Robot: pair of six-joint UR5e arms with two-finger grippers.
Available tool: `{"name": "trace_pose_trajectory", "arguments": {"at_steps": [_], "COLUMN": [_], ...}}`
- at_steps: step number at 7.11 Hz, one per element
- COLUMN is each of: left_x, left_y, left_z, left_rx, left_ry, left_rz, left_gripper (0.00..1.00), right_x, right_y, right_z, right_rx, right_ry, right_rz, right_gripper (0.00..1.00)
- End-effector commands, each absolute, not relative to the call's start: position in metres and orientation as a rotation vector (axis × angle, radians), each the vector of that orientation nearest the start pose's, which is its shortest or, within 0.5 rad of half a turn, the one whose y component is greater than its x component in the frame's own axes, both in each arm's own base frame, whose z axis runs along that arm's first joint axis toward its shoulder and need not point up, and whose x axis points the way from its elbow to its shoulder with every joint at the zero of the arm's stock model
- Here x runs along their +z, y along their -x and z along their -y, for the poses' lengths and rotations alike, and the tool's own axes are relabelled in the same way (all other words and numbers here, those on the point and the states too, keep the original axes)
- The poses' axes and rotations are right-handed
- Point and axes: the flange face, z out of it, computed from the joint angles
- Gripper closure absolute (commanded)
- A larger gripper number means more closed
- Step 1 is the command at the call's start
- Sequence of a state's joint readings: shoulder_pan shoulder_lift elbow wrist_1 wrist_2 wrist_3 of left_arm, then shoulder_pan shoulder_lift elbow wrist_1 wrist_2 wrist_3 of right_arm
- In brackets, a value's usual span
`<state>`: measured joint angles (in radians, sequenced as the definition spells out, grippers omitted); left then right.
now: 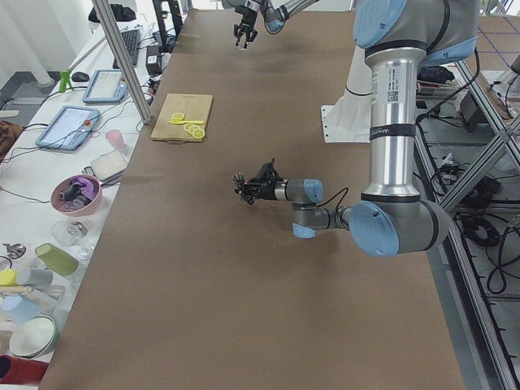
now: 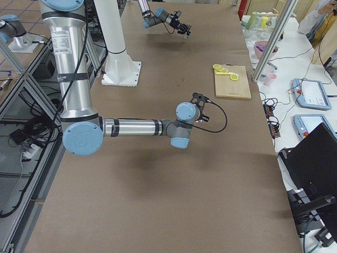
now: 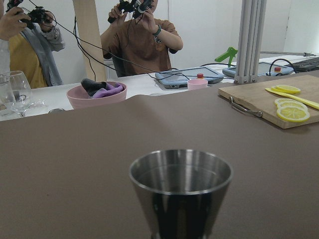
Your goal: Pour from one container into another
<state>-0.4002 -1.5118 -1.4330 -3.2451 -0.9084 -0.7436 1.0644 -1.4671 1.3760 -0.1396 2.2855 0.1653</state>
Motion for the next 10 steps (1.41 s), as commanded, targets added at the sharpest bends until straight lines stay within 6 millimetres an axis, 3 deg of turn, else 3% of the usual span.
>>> {"name": "trace_pose_trajectory", "arguments": {"at_steps": [1,3,6,10], "left_x": [0.573,0.573,0.574,0.575], "left_y": [-0.344,-0.346,-0.347,-0.348], "left_z": [0.357,0.357,0.357,0.357], "left_rx": [-0.143,-0.137,-0.135,-0.133], "left_ry": [-1.240,-1.236,-1.234,-1.234], "left_rz": [-0.840,-0.842,-0.844,-0.844], "left_gripper": [1.00,1.00,1.00,1.00], "right_x": [0.571,0.590,0.603,0.601], "right_y": [0.209,0.211,0.234,0.261], "right_z": [0.491,0.488,0.489,0.495], "right_rx": [-0.765,-0.756,-0.759,-0.749], "right_ry": [-1.059,-1.098,-1.133,-1.138], "right_rz": [1.006,0.993,0.990,1.008], "right_gripper": [1.00,1.00,1.00,1.00]}}
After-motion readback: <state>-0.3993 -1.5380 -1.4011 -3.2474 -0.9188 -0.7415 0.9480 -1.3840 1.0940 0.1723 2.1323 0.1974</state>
